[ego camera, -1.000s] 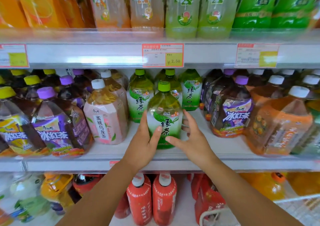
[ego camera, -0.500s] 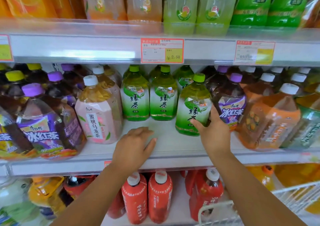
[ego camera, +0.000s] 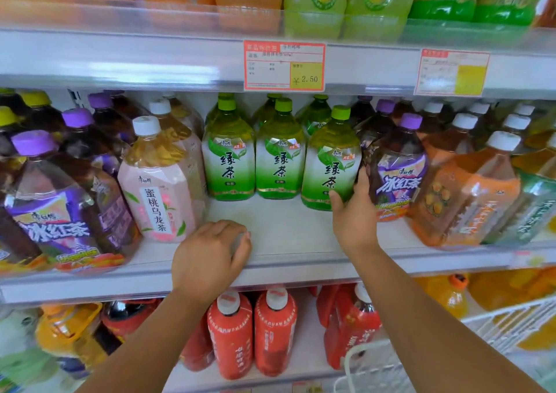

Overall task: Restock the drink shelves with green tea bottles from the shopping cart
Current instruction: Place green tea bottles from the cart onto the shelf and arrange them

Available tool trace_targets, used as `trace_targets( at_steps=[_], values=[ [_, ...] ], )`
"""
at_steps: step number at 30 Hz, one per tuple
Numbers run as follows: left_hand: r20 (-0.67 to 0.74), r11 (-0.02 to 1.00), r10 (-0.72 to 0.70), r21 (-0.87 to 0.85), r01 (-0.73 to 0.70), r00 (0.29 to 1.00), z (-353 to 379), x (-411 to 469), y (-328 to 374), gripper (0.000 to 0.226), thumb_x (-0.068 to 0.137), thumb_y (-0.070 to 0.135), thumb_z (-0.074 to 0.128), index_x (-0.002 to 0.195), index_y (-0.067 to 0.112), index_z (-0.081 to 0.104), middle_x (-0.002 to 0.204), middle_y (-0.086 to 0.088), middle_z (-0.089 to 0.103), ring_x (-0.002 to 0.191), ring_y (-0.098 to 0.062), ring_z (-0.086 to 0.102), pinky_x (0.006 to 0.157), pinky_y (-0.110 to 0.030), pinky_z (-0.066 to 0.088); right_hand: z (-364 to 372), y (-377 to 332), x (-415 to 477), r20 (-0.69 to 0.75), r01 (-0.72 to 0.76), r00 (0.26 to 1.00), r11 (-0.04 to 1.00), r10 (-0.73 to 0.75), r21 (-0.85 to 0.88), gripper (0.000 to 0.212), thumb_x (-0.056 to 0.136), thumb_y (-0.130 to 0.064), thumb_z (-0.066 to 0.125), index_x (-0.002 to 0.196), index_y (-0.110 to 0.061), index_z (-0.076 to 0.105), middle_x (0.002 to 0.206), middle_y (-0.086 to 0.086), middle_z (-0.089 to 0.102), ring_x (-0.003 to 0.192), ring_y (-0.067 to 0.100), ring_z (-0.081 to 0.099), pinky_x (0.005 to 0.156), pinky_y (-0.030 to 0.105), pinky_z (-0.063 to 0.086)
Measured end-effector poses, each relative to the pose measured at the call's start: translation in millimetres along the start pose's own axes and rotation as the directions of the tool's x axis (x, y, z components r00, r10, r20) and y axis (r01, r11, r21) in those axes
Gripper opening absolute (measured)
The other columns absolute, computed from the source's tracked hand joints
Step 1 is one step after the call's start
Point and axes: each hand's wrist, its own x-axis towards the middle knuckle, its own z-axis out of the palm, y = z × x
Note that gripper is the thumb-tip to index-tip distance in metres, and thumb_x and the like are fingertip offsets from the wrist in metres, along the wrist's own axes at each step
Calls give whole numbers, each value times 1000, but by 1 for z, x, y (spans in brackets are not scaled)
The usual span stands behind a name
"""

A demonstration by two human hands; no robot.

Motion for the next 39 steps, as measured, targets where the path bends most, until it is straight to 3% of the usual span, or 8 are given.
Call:
trace_targets(
  at_steps=[3,8,16,23,28,33,36,39],
  values=[
    [-27,1000,-1,-4,1,1000,1,0,1,34,89,36,42,87,24,73,89,9,73,73,-20,67,53,-26,45,-4,3,-9,51,102,993,994,-104,23,71,96,-19,51,153,-18,9,142,13,41,126,30,45,104,35,37],
    [-93,1000,-10,-1,10,996,3,0,3,33,88,34,43,87,22,74,89,8,73,71,-23,67,50,-27,45,-21,-5,-21,113,184,980,965,-165,-187,66,99,-25,46,154,-25,8,126,16,43,97,31,55,76,31,37],
    [-79,1000,-13,27,15,997,1,0,5,37,88,36,43,90,21,76,91,6,74,74,-22,69,51,-26,46,-2,6,-8,271,207,953,948,-139,-243,77,97,-27,51,153,-25,-2,153,21,9,137,33,30,107,29,29],
    [-55,999,-22,22,23,998,2,0,5,38,88,37,42,91,21,76,91,7,74,73,-22,69,50,-26,44,11,8,20,311,118,949,978,-59,-174,81,96,-35,53,151,-36,-6,150,21,19,134,33,36,108,29,29],
    [-62,999,-24,27,25,998,2,-1,5,36,87,36,43,87,21,76,87,6,74,71,-22,68,49,-25,42,15,8,20,307,119,950,973,-53,-198,78,98,-30,48,150,-37,-10,152,21,12,133,34,36,106,29,31],
    [-35,999,-40,26,41,999,1,0,4,35,87,36,43,86,22,75,86,6,73,72,-23,67,51,-26,43,1,7,24,431,138,902,961,-22,-240,73,99,-26,45,152,-35,-6,156,17,16,136,32,36,108,32,31],
    [41,998,-56,-5,56,998,-2,0,5,36,88,38,42,90,24,74,88,6,73,78,-25,67,53,-28,45,-19,0,15,499,183,865,959,-51,-219,63,100,-27,45,153,-27,12,153,11,33,135,27,40,107,32,34],
    [101,993,-94,-66,101,990,-7,1,4,43,88,45,38,107,25,72,105,5,71,96,-25,63,67,-33,50,-58,-8,-10,407,246,885,969,-225,0,45,97,-17,51,141,-18,45,122,6,62,111,19,59,98,29,43]
  ],
)
